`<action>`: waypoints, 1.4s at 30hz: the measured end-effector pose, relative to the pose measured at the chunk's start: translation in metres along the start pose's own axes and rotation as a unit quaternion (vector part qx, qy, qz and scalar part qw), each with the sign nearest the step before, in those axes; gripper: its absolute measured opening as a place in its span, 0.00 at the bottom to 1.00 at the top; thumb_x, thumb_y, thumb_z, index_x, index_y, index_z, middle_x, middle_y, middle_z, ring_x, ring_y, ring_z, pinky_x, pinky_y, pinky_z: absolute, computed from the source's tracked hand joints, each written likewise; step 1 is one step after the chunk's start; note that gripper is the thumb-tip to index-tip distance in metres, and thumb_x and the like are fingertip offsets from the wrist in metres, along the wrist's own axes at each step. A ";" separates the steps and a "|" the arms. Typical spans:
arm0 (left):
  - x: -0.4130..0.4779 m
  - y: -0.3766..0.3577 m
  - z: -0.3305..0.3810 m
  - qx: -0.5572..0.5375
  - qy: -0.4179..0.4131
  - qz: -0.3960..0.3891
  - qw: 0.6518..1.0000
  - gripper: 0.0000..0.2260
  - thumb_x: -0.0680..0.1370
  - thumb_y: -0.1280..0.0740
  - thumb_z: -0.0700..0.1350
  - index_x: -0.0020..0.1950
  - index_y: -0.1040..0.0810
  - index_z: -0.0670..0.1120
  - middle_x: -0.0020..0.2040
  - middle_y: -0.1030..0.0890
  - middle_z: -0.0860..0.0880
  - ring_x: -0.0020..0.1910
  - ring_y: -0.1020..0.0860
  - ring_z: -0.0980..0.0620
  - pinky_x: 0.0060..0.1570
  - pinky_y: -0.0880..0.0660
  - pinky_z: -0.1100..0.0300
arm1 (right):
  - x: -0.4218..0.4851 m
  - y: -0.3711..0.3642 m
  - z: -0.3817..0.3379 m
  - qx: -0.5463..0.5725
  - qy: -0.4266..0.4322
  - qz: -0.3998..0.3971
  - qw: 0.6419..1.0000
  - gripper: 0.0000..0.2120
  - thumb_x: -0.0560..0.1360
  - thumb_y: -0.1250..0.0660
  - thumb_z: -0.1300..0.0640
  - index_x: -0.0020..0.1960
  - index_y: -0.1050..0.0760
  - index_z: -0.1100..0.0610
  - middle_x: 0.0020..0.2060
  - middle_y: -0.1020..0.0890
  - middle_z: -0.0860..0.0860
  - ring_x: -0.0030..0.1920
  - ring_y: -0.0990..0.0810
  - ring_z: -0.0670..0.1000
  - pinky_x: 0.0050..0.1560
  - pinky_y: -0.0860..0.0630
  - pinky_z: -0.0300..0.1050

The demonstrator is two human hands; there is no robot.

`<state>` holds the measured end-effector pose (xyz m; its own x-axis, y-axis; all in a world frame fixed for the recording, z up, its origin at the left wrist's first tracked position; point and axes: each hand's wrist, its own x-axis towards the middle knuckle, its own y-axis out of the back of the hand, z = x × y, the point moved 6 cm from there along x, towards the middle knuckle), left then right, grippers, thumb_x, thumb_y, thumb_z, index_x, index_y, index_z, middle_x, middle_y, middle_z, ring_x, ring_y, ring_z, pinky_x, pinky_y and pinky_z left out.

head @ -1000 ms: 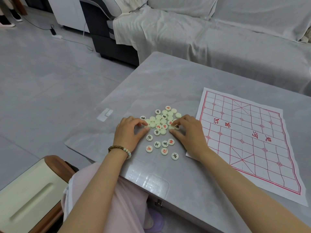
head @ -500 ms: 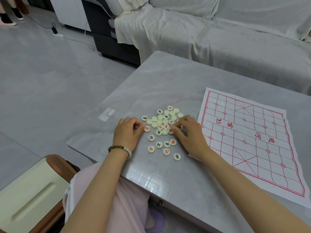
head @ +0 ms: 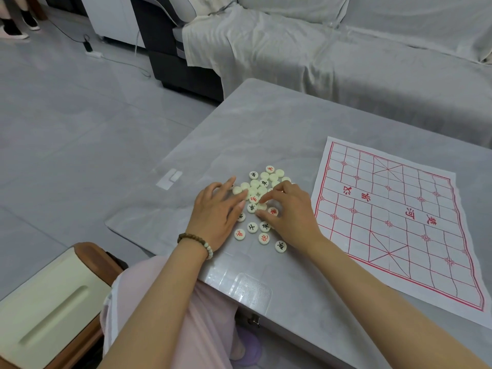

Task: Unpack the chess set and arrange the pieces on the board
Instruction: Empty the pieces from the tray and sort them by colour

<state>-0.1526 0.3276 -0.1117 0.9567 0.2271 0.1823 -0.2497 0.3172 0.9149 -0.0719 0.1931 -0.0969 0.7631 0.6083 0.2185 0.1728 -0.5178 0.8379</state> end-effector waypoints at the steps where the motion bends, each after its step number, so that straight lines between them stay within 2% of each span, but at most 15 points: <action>1: -0.001 0.000 0.000 0.011 -0.002 -0.005 1.000 0.29 0.75 0.61 0.60 0.68 0.30 0.56 0.74 0.39 0.53 0.68 0.39 0.47 0.66 0.42 0.52 | 0.000 -0.001 0.000 0.001 -0.006 -0.002 1.000 0.10 0.69 0.27 0.49 0.48 0.19 0.51 0.46 0.26 0.47 0.51 0.29 0.49 0.55 0.38 0.42; 4: -0.005 0.001 0.000 0.028 -0.001 -0.012 1.000 0.29 0.75 0.60 0.61 0.68 0.30 0.56 0.74 0.38 0.53 0.68 0.39 0.46 0.67 0.44 0.52 | 0.002 -0.001 0.001 0.004 -0.006 -0.008 1.000 0.09 0.69 0.27 0.50 0.48 0.20 0.51 0.46 0.26 0.47 0.51 0.29 0.49 0.55 0.38 0.42; 8: -0.011 0.006 0.001 0.025 -0.008 0.017 1.000 0.25 0.76 0.54 0.60 0.63 0.24 0.54 0.69 0.30 0.51 0.66 0.34 0.44 0.65 0.39 0.50 | 0.001 0.001 0.001 -0.002 0.005 -0.027 1.000 0.09 0.71 0.29 0.50 0.49 0.20 0.52 0.47 0.26 0.47 0.52 0.30 0.49 0.52 0.42 0.39; 12: -0.014 0.009 -0.002 0.001 -0.005 0.045 0.999 0.23 0.76 0.50 0.60 0.58 0.21 0.54 0.62 0.24 0.54 0.63 0.33 0.49 0.61 0.38 0.55 | -0.004 0.002 0.002 0.044 0.007 -0.033 0.998 0.08 0.73 0.31 0.49 0.45 0.18 0.53 0.44 0.28 0.45 0.50 0.31 0.47 0.54 0.37 0.43; 15: -0.010 0.009 -0.003 -0.032 0.002 0.064 0.997 0.20 0.76 0.46 0.59 0.56 0.20 0.52 0.58 0.23 0.54 0.60 0.32 0.52 0.57 0.40 0.60 | -0.004 0.005 0.003 0.043 -0.001 -0.019 0.999 0.09 0.73 0.31 0.48 0.43 0.19 0.53 0.44 0.27 0.46 0.49 0.32 0.47 0.54 0.37 0.43; 19: 0.001 0.007 -0.007 -0.073 0.038 0.068 0.994 0.11 0.76 0.35 0.52 0.55 0.21 0.50 0.53 0.24 0.53 0.57 0.31 0.53 0.55 0.39 0.63 | 0.004 0.007 0.004 0.014 -0.022 -0.004 1.000 0.09 0.72 0.30 0.48 0.43 0.21 0.54 0.43 0.27 0.46 0.47 0.33 0.46 0.51 0.39 0.41; 23: 0.009 0.007 -0.009 -0.094 0.062 0.059 0.992 0.10 0.73 0.31 0.54 0.51 0.22 0.51 0.49 0.24 0.54 0.53 0.30 0.54 0.52 0.37 0.63 | 0.010 0.009 0.006 0.047 -0.032 0.011 0.998 0.06 0.72 0.29 0.50 0.42 0.22 0.52 0.45 0.25 0.48 0.49 0.31 0.47 0.52 0.37 0.41; 26: 0.014 0.009 -0.010 -0.106 0.081 0.054 0.990 0.09 0.72 0.30 0.54 0.48 0.22 0.52 0.47 0.23 0.54 0.50 0.29 0.54 0.50 0.35 0.62 | 0.013 0.010 0.008 0.057 -0.045 0.011 0.997 0.05 0.71 0.29 0.49 0.43 0.20 0.50 0.44 0.25 0.46 0.49 0.30 0.46 0.51 0.37 0.41; 30: 0.017 0.008 -0.010 -0.120 0.086 0.050 0.988 0.09 0.71 0.29 0.53 0.46 0.23 0.52 0.45 0.24 0.57 0.48 0.29 0.56 0.50 0.34 0.62 | 0.003 0.010 0.009 0.033 -0.020 0.000 0.999 0.06 0.71 0.29 0.48 0.44 0.17 0.49 0.41 0.23 0.44 0.46 0.29 0.45 0.50 0.35 0.42; 32: 0.018 0.008 -0.010 -0.136 0.090 0.047 0.986 0.08 0.71 0.28 0.52 0.46 0.24 0.52 0.45 0.24 0.57 0.48 0.29 0.56 0.50 0.32 0.61 | -0.005 0.008 0.008 0.020 0.009 -0.002 1.000 0.07 0.73 0.31 0.48 0.45 0.17 0.50 0.42 0.21 0.45 0.46 0.29 0.44 0.50 0.35 0.44; 35: 0.018 0.008 -0.009 -0.154 0.092 0.044 0.983 0.08 0.71 0.28 0.51 0.45 0.24 0.51 0.42 0.26 0.59 0.48 0.28 0.56 0.51 0.30 0.59 | -0.018 0.007 0.004 0.013 0.050 -0.016 0.999 0.12 0.75 0.37 0.46 0.49 0.17 0.49 0.43 0.22 0.45 0.46 0.30 0.43 0.49 0.39 0.40; 39: 0.015 0.010 -0.007 -0.192 0.106 0.045 0.975 0.07 0.72 0.29 0.50 0.46 0.24 0.50 0.39 0.29 0.63 0.47 0.27 0.56 0.51 0.28 0.59 | -0.032 0.008 0.001 0.032 0.059 -0.049 0.997 0.15 0.77 0.41 0.45 0.58 0.21 0.47 0.49 0.23 0.44 0.50 0.29 0.42 0.51 0.35 0.38; 42: 0.013 0.011 -0.005 -0.203 0.090 0.046 0.974 0.06 0.74 0.31 0.50 0.48 0.23 0.50 0.40 0.27 0.63 0.47 0.27 0.56 0.52 0.28 0.57 | -0.041 0.006 -0.001 0.029 0.070 -0.065 0.995 0.16 0.77 0.42 0.44 0.59 0.22 0.47 0.51 0.25 0.43 0.51 0.30 0.42 0.52 0.33 0.38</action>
<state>-0.1437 0.3387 -0.1013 0.8947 0.4180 0.1574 -0.4069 0.6174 0.6732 -0.1025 0.1657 -0.1005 0.6376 0.7489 0.1808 0.3035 -0.4599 0.8345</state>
